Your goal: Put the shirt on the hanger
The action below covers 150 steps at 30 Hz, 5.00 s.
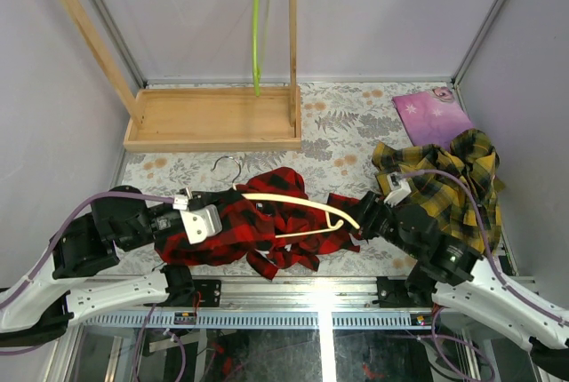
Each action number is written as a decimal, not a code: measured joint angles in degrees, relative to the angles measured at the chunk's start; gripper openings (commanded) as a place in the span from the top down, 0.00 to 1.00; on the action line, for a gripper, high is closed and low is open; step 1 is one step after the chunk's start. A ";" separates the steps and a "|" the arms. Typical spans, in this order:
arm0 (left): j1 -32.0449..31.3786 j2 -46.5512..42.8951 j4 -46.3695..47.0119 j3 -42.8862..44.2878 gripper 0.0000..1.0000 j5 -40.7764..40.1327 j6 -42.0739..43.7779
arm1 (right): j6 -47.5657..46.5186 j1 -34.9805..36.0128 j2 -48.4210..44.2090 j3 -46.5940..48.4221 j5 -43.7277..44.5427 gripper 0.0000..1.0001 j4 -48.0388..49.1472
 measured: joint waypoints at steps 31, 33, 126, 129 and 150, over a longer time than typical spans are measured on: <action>0.00 1.88 0.87 -0.02 1.00 0.90 0.72 | 25.24 0.66 10.43 -15.19 -3.13 0.43 35.65; 0.00 2.05 1.05 -0.04 1.00 0.90 0.83 | 26.01 1.01 11.69 -15.63 -3.17 0.43 37.33; -0.33 2.84 2.51 -0.55 1.00 -6.25 1.84 | -5.70 2.99 -0.57 29.75 7.28 1.00 -23.82; -0.35 3.15 2.71 -0.63 1.00 -7.13 1.97 | -7.17 2.99 1.55 32.41 6.93 1.00 -25.81; -0.39 6.05 5.99 -1.27 1.00 -20.57 5.81 | -16.79 2.99 15.89 42.23 8.00 1.00 -32.39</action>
